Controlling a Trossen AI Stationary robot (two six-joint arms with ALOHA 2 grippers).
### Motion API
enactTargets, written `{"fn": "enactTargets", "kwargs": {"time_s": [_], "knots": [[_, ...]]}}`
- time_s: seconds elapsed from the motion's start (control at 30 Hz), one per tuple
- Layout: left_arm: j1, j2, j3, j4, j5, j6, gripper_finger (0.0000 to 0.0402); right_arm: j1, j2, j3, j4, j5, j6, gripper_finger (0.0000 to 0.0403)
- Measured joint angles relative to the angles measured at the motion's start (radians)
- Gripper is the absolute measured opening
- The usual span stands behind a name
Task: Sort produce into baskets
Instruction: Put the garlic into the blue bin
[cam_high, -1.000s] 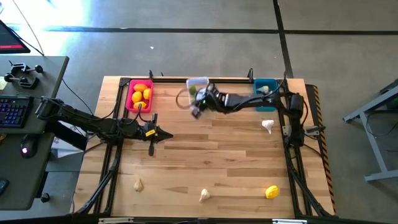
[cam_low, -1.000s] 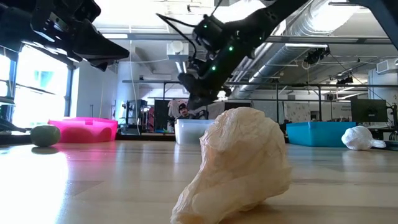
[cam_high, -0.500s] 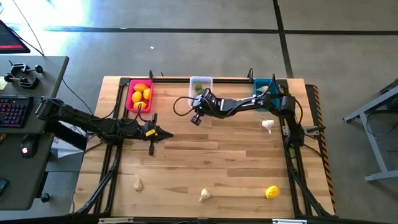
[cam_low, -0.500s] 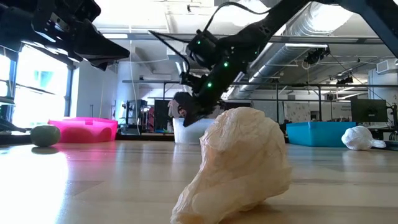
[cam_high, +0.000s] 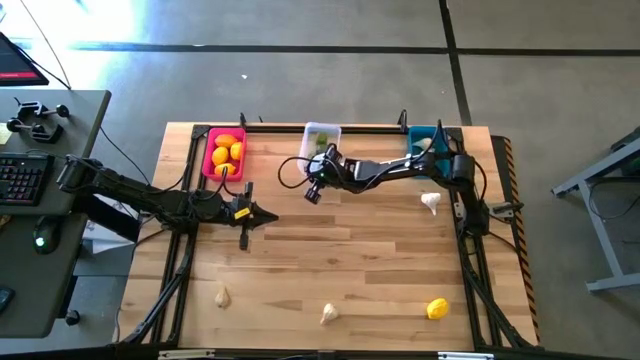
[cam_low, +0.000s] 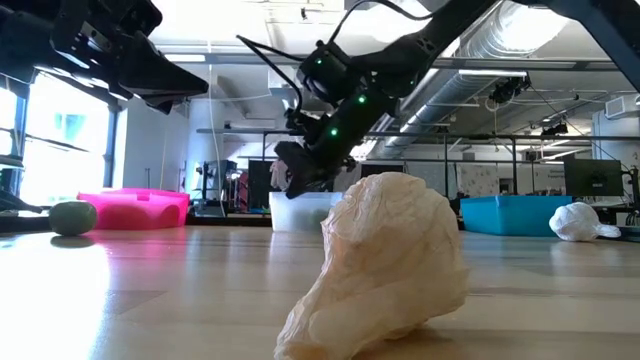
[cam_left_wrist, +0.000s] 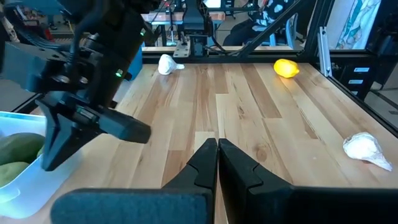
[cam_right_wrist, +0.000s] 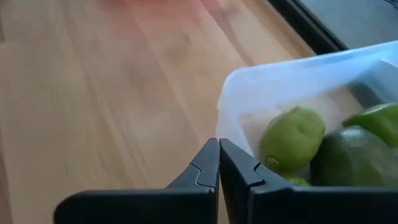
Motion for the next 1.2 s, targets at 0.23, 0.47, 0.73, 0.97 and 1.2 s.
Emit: {"fn": "enactTargets", "kwargs": {"time_s": [0.23,0.47,0.73,0.97,1.2], "knots": [[0.0,0.0,0.0,-0.029,0.0,-0.008,0.0,0.101,-0.02,0.0,-0.113,0.132,-0.059,0.0],[0.0,0.0,0.0,-0.032,0.0,-0.008,0.0,0.161,-0.04,-0.023,-0.212,0.154,-0.03,0.0],[-0.001,0.0,0.0,-0.047,0.0,-0.005,0.0,0.256,-0.199,-0.361,0.025,0.195,0.172,0.0],[-0.001,0.0,0.0,-0.043,0.0,0.002,0.0,0.428,-0.429,-0.664,0.127,0.352,0.466,0.0],[-0.001,0.0,0.0,-0.043,0.0,0.002,0.0,0.662,-0.602,-0.813,-0.017,0.512,0.811,0.0]]}}
